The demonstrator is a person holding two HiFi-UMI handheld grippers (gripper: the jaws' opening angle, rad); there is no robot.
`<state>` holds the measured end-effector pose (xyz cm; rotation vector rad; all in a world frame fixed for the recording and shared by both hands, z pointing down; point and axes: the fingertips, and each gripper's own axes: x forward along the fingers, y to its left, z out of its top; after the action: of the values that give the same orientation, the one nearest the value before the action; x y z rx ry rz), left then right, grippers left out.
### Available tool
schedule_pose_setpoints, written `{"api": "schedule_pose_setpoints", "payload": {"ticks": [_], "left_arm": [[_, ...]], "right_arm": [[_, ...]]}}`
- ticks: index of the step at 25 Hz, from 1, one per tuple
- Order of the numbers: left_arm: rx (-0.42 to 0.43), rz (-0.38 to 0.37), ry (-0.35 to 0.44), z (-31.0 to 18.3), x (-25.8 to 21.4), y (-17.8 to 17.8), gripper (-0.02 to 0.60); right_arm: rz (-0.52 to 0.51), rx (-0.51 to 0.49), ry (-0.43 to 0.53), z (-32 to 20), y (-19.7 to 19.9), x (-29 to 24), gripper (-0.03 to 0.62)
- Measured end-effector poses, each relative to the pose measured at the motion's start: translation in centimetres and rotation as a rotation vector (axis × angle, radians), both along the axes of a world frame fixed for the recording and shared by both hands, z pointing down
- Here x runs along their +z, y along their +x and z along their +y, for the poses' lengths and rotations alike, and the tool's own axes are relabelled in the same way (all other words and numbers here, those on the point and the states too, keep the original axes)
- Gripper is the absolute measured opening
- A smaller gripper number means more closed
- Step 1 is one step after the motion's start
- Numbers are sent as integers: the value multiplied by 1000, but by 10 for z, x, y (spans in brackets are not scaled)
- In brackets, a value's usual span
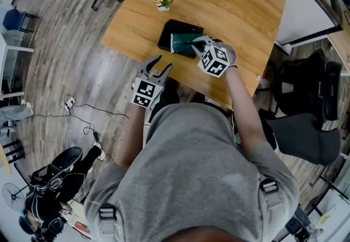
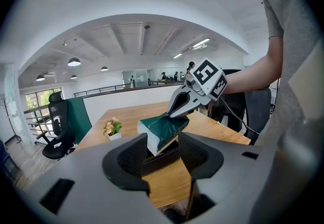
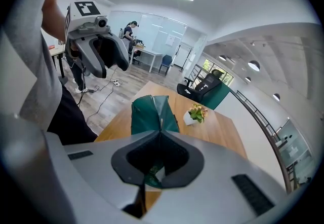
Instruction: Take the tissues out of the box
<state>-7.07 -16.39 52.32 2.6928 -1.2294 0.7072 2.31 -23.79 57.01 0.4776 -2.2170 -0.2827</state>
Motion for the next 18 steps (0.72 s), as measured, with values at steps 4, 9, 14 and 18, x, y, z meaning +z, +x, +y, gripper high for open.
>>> {"api": "schedule_pose_setpoints", "payload": {"ticks": [4, 9, 14, 18], "left_arm": [[-21, 4, 5, 9, -1, 5, 206], [-41, 2, -1, 18, 1, 9, 206], [-53, -1, -6, 25, 2, 14, 205], [-60, -3, -1, 27, 2, 16, 204]], "right_arm": [[-5, -16, 11, 4, 3, -4, 9], [-19, -18, 14, 4, 9, -10, 9], [-28, -17, 16, 3, 18, -14, 8], [-35, -18, 20, 2, 23, -15, 8]]}}
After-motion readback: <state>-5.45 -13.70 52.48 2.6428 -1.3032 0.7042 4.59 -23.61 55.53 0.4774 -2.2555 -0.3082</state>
